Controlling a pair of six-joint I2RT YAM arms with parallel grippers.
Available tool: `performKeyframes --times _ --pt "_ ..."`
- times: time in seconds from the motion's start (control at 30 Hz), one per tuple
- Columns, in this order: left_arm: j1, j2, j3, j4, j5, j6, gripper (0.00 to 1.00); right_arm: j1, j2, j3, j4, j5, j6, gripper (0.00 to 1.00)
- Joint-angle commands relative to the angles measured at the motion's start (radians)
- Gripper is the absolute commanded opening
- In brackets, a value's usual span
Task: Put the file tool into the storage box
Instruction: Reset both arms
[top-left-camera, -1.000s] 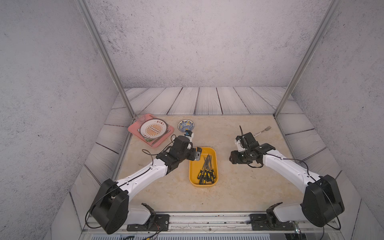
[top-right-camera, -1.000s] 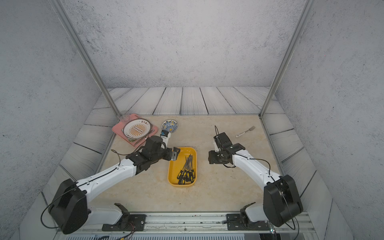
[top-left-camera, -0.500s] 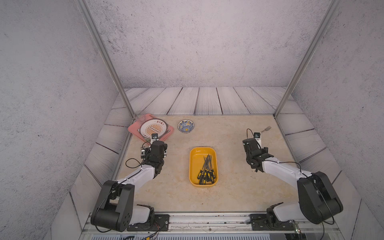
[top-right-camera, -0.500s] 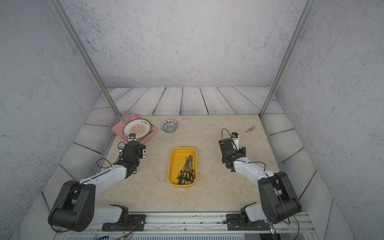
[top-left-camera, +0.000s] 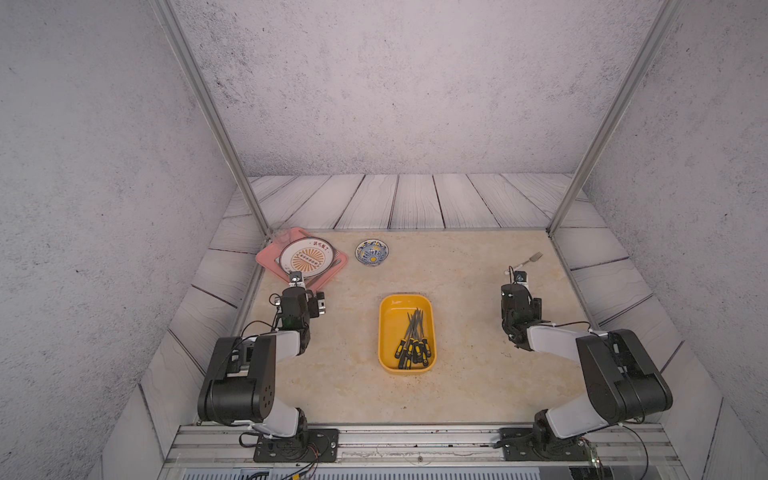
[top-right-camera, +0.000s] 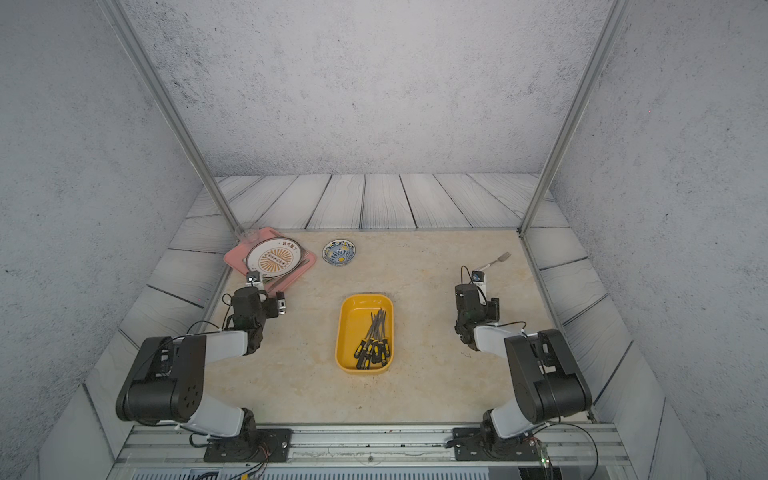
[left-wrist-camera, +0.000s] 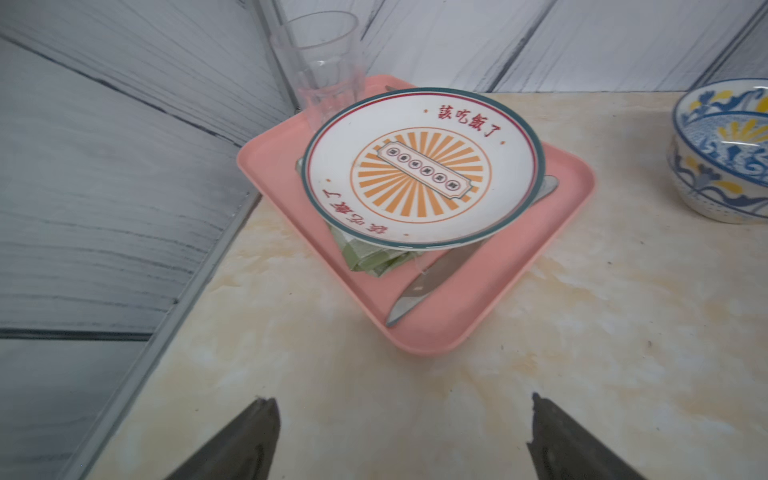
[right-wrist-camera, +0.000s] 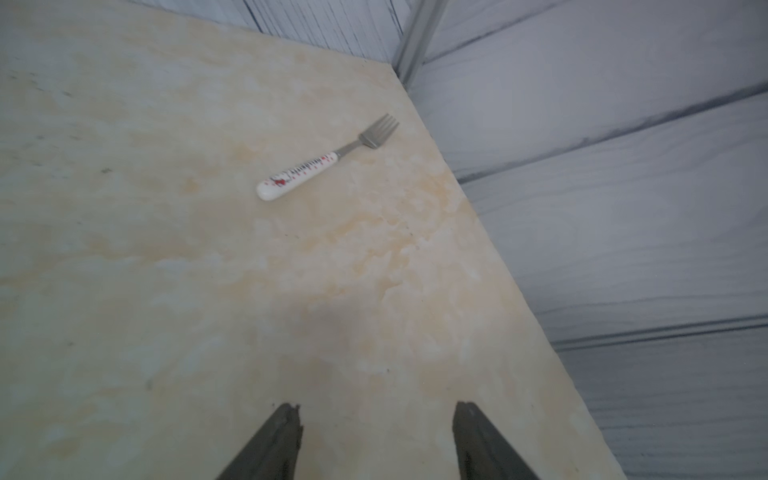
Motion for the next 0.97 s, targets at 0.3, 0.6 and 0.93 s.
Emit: performKeyframes --times 0.3,0.6,0.93 --pt "0.002 -0.001 -0.009 0.079 0.080 0.027 0.98 -0.200 0.045 -0.093 0.351 -0.527 -0.012 1.00" --pt "-0.005 -0.003 -0.012 0.086 0.062 0.029 0.98 -0.200 0.023 -0.066 0.259 -0.528 -0.009 1.00" --pt "-0.002 0.006 0.000 0.071 0.076 0.026 0.98 -0.199 0.013 -0.060 0.232 -0.527 -0.007 1.00"
